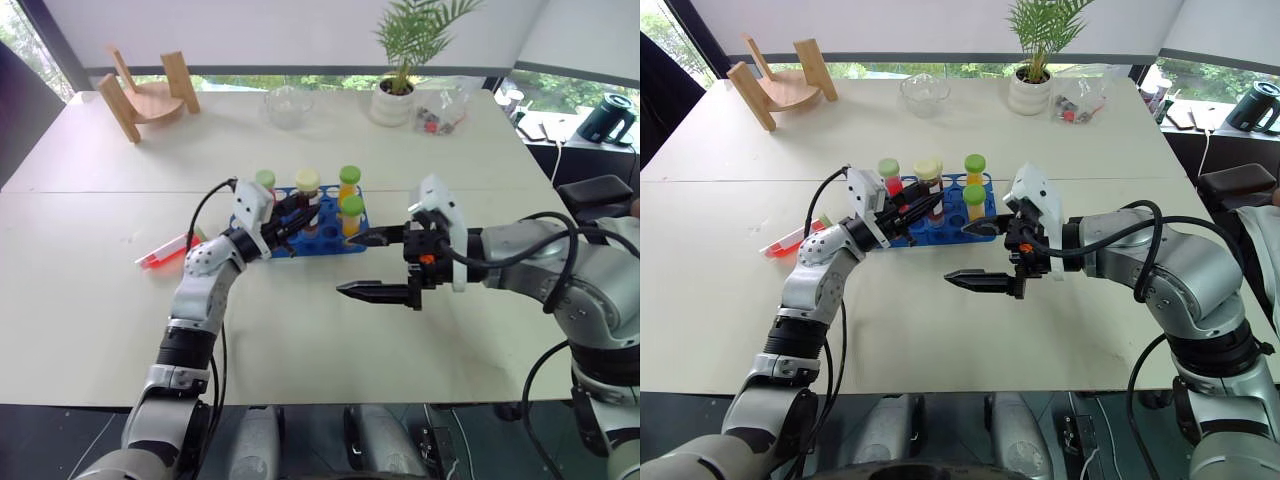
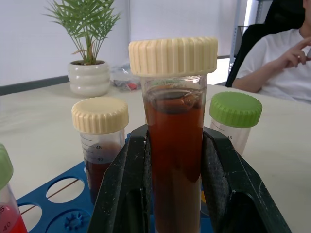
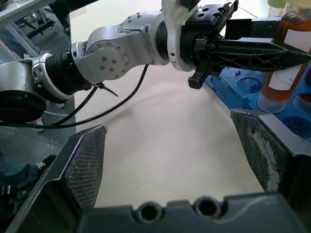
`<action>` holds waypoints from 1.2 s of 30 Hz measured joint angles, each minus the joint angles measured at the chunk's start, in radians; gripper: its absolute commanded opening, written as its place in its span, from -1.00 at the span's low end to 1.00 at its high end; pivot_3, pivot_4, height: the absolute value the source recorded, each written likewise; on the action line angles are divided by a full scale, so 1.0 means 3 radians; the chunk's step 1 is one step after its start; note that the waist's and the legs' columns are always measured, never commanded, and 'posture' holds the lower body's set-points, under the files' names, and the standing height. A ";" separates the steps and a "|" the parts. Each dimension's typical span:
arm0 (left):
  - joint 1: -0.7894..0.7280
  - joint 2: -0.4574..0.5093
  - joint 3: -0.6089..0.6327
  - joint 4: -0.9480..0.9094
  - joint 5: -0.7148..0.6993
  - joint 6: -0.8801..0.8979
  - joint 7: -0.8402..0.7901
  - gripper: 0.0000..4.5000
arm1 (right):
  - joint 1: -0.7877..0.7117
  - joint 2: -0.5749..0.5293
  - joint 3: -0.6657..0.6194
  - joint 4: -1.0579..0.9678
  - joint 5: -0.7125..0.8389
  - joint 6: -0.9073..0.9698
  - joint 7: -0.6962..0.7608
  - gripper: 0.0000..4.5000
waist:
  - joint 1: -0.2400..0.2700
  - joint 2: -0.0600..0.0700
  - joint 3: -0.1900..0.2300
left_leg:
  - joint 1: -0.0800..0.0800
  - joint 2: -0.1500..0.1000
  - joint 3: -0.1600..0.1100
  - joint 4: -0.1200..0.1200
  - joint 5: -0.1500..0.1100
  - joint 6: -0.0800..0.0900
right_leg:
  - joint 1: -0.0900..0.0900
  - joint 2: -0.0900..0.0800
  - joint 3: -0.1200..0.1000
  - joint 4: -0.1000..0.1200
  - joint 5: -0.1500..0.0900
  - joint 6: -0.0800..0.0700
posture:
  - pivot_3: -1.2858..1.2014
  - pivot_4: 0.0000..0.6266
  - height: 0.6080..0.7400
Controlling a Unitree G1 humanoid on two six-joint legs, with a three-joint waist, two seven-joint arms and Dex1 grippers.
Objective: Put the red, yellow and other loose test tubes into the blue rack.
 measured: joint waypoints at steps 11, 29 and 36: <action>-0.0040 -0.0056 -0.0063 0.0132 0.0133 -0.0217 0.0127 -0.62 | 0.0000 0.0087 0.0010 0.0000 -0.0003 -0.0001 -0.0043 1.00 | 0.0001 0.0000 0.0000 | 0.0000 0.0000 0.0000 0.0000 0.0000 0.0000 | 0.0000 0.0000 0.0000 -0.0001 0.0000 0.0000 | 0.03 -0.52 1.00; 0.0103 -0.0003 -0.0068 -0.0127 0.0099 -0.0065 0.0046 -0.62 | 0.0003 0.0194 0.0017 0.0000 -0.0007 -0.0012 -0.0117 1.00 | -0.0004 0.0000 0.0000 | 0.0001 0.0000 0.0000 -0.0006 0.0000 0.0000 | 0.0000 0.0000 0.0000 -0.0004 -0.0001 0.0000 | 0.03 -0.52 1.00; 0.0087 -0.0005 -0.0085 -0.0062 0.0170 -0.0194 0.0133 -0.62 | 0.0003 0.0243 0.0023 0.0000 -0.0009 -0.0013 -0.0133 1.00 | -0.0003 0.0000 0.0000 | 0.0001 0.0000 0.0000 -0.0007 0.0000 0.0000 | 0.0000 0.0001 0.0000 -0.0005 -0.0001 -0.0001 | 0.03 -0.52 1.00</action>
